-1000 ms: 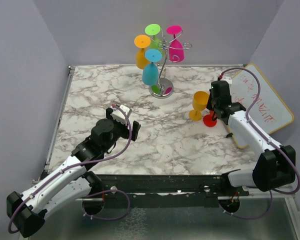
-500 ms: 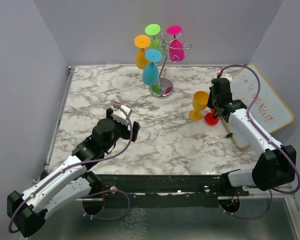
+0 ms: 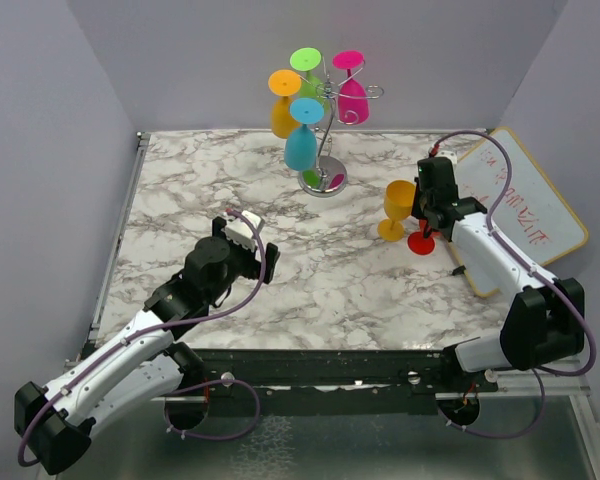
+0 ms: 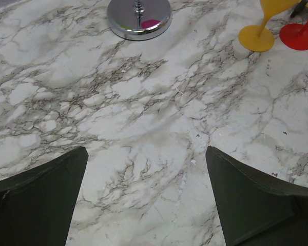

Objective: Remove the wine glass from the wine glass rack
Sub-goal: Place the wine glass at the center of the board, then pick up the wine glass from the wine rack.

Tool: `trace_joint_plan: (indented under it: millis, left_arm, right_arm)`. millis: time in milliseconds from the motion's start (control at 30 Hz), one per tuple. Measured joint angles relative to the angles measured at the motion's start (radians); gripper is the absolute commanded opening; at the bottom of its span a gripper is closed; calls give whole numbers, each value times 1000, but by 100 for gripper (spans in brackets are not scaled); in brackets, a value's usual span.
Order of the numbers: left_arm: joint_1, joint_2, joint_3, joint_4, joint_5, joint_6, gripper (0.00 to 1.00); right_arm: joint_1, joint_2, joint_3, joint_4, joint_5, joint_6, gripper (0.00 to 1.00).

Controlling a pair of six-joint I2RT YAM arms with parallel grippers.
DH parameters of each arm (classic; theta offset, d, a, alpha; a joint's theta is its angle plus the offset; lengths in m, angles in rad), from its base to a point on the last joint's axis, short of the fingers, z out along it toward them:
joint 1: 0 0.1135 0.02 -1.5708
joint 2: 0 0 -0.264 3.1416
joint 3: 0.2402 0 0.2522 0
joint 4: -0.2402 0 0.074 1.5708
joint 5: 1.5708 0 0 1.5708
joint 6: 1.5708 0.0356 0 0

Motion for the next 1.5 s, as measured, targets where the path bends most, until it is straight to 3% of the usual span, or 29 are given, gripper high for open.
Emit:
trace_joint_plan:
  millis: [400, 733, 1000, 1267, 1500]
  left_arm:
    - [6, 13, 0, 0, 1, 4, 99]
    - [21, 16, 0, -1, 8, 2, 99]
    - [41, 19, 4, -2, 9, -12, 99]
    - [118, 23, 20, 0, 64, -54, 99]
    - [193, 87, 39, -8, 119, -83, 99]
  right_arm:
    - [0, -17, 30, -34, 0, 0, 31]
    - [0, -140, 79, -56, -62, 1, 33]
    - [-2, -227, 77, 16, -343, 70, 44]
    - [11, -190, 17, 307, -745, 266, 47]
    - [126, -61, 45, 452, -815, 389, 48]
